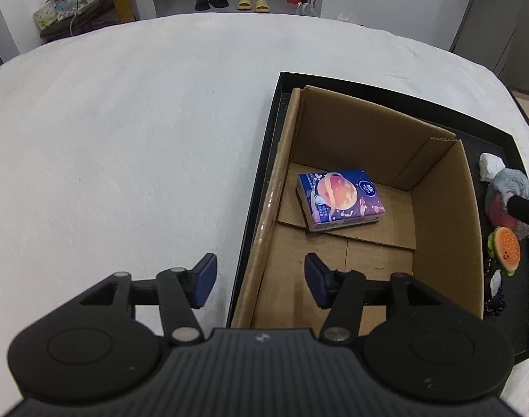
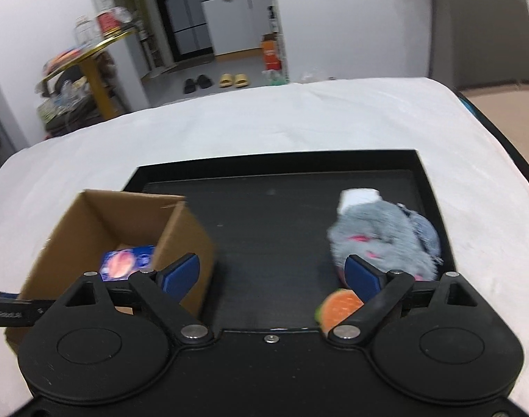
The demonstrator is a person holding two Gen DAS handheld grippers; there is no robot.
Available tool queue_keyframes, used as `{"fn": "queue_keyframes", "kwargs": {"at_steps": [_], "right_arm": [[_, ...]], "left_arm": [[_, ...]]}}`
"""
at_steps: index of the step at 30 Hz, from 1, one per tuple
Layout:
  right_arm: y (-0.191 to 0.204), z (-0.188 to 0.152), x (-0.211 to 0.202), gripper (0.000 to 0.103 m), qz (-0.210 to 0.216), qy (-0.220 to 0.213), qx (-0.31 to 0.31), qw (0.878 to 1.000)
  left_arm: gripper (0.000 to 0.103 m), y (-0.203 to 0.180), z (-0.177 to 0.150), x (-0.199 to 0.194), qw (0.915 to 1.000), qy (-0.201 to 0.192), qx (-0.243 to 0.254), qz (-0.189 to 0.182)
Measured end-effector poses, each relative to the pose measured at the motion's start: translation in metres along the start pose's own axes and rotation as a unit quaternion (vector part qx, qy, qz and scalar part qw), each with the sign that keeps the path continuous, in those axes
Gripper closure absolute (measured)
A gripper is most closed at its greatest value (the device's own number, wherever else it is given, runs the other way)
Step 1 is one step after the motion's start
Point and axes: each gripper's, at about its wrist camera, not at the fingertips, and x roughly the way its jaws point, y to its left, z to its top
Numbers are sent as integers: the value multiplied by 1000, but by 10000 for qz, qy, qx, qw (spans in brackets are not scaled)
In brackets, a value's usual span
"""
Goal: Organize soft objects
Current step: 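Move the right gripper to the grey plush mouse while the left gripper releases the box wall, then grasp the grey plush mouse with the right gripper and lift it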
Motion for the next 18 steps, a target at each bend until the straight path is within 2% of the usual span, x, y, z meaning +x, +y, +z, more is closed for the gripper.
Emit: {"fn": "queue_keyframes", "kwargs": {"at_steps": [3, 6, 9, 15, 18], "right_arm": [[-16, -2, 5, 9, -106, -16, 176, 9998], [-30, -5, 6, 0, -239, -157, 341, 9990], [-46, -9, 10, 0, -290, -247, 451, 9983], [-69, -21, 21, 0, -371, -141, 634, 9972], [-80, -24, 23, 0, -268, -92, 901, 9955]], "left_arm": [[45, -5, 1, 1, 9999, -28, 43, 98], [41, -9, 1, 2, 9997, -53, 82, 203], [38, -13, 0, 3, 9994, -79, 131, 308], [35, -21, 1, 4, 9987, -111, 171, 457], [34, -27, 1, 4, 9983, -140, 221, 515]]}}
